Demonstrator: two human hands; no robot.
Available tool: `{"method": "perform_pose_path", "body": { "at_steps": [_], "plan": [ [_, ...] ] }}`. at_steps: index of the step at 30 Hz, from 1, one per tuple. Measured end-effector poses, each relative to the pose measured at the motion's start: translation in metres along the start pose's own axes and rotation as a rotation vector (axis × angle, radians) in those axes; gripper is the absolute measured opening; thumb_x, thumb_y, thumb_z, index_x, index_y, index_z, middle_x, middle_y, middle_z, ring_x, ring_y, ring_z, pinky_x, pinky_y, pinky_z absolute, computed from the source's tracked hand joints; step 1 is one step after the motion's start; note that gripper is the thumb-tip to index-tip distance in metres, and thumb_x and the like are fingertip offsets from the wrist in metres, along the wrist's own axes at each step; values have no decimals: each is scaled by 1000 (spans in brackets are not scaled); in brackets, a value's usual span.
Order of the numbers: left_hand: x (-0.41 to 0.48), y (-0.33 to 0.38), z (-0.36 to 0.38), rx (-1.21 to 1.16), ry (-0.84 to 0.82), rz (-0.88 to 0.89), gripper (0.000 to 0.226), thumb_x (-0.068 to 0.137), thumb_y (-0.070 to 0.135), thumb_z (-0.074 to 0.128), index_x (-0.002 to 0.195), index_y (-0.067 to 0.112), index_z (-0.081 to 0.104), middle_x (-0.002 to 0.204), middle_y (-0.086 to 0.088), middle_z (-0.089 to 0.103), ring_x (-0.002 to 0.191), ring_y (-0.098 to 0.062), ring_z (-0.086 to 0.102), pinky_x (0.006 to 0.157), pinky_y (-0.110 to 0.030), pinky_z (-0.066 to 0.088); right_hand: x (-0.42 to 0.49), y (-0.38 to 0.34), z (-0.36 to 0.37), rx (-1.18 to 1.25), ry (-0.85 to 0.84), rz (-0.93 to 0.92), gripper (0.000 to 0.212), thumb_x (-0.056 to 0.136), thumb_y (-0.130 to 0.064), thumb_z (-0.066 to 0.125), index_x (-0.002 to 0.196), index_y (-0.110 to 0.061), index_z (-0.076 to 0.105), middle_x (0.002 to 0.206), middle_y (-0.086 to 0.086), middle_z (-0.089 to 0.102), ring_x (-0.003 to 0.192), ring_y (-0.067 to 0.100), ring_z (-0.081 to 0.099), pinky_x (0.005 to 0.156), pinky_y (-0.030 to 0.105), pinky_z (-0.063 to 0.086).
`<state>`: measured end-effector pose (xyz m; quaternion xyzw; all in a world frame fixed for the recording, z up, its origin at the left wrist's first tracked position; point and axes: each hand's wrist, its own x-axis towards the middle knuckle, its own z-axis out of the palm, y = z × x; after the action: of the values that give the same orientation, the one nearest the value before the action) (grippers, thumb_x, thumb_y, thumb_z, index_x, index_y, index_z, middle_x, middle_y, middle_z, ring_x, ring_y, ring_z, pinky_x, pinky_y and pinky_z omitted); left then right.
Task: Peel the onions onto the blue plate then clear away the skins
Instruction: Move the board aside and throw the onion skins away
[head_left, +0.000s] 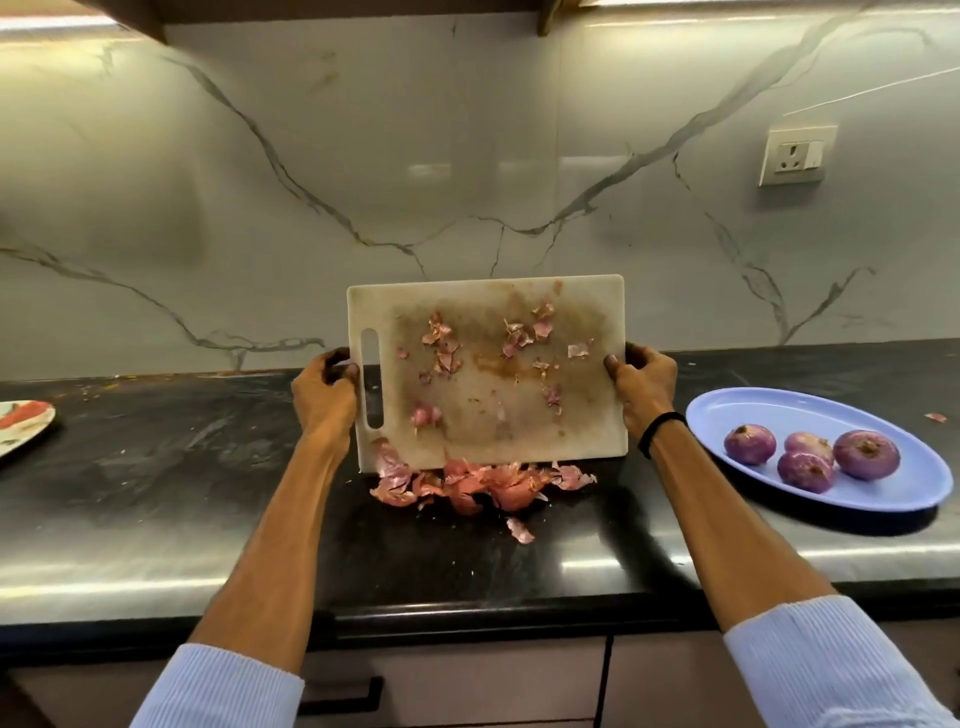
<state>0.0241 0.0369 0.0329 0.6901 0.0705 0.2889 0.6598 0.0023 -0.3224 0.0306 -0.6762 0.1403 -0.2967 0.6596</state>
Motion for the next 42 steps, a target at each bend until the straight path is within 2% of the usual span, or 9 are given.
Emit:
{"method": "perform_pose_path", "body": {
  "at_steps": [10, 16, 20, 24, 26, 29, 34, 37, 42],
  "plan": [
    [-9, 1, -8, 55, 38, 133, 27, 96, 8, 61, 120, 15, 69, 106, 2, 69, 97, -18, 68, 90, -40, 57, -12, -7, -7, -41, -24, -137, 43, 90, -13, 72, 131, -7, 61, 124, 7, 67, 109, 23, 64, 99, 42, 53],
    [-11, 7, -13, 161, 61, 223, 27, 96, 7, 58, 120, 10, 71, 108, -4, 73, 92, -18, 68, 84, -31, 56, -12, -2, -9, -61, -2, -148, 41, 85, -9, 76, 124, -4, 67, 114, 7, 71, 102, 20, 67, 98, 44, 54],
    [-15, 7, -16, 209, 71, 236, 27, 96, 6, 57, 118, 11, 71, 105, -2, 72, 87, -16, 67, 79, -29, 55, -19, -2, -8, -80, 7, -171, 43, 84, -9, 78, 125, -5, 66, 114, 2, 69, 103, 17, 66, 97, 35, 53],
    [-9, 3, -18, 243, -12, 185, 27, 101, 17, 54, 122, 11, 69, 104, -5, 73, 86, -17, 67, 80, -34, 55, -19, -9, -8, -168, -43, -198, 40, 85, -13, 77, 124, -7, 67, 116, 6, 71, 103, 19, 67, 98, 38, 54],
    [-11, 5, -16, 201, -81, 148, 27, 103, 20, 51, 121, 9, 68, 95, -4, 69, 82, -15, 63, 80, -36, 53, -20, -12, -8, -202, -35, -200, 41, 86, -12, 77, 125, -6, 66, 119, 9, 70, 103, 18, 65, 97, 33, 53],
    [-10, 10, -15, 140, -3, 204, 20, 102, 14, 51, 106, 16, 71, 88, -4, 68, 80, -21, 64, 79, -44, 57, -29, -10, -10, -151, 15, -218, 42, 85, -11, 78, 125, -6, 66, 118, 8, 70, 101, 15, 64, 92, 26, 50],
    [-10, 12, -16, 141, 78, 217, 21, 100, 14, 55, 111, 11, 73, 92, -6, 72, 77, -19, 68, 70, -32, 57, -33, -10, -5, -118, 19, -229, 43, 83, -12, 79, 124, -5, 67, 116, 9, 71, 103, 17, 66, 97, 35, 53],
    [-9, 8, -17, 193, 94, 267, 21, 100, 15, 56, 109, 8, 73, 91, -10, 72, 79, -25, 67, 71, -36, 57, -33, -14, -4, -160, 21, -248, 42, 84, -12, 78, 124, -5, 67, 117, 9, 70, 104, 18, 66, 97, 34, 53],
    [-12, 15, -23, 277, 75, 309, 21, 100, 12, 55, 110, 5, 72, 91, -10, 69, 78, -19, 62, 69, -27, 52, -31, -11, -4, -175, 8, -244, 42, 82, -12, 79, 122, -5, 68, 116, 9, 71, 102, 16, 67, 94, 29, 53]
  ]
}}
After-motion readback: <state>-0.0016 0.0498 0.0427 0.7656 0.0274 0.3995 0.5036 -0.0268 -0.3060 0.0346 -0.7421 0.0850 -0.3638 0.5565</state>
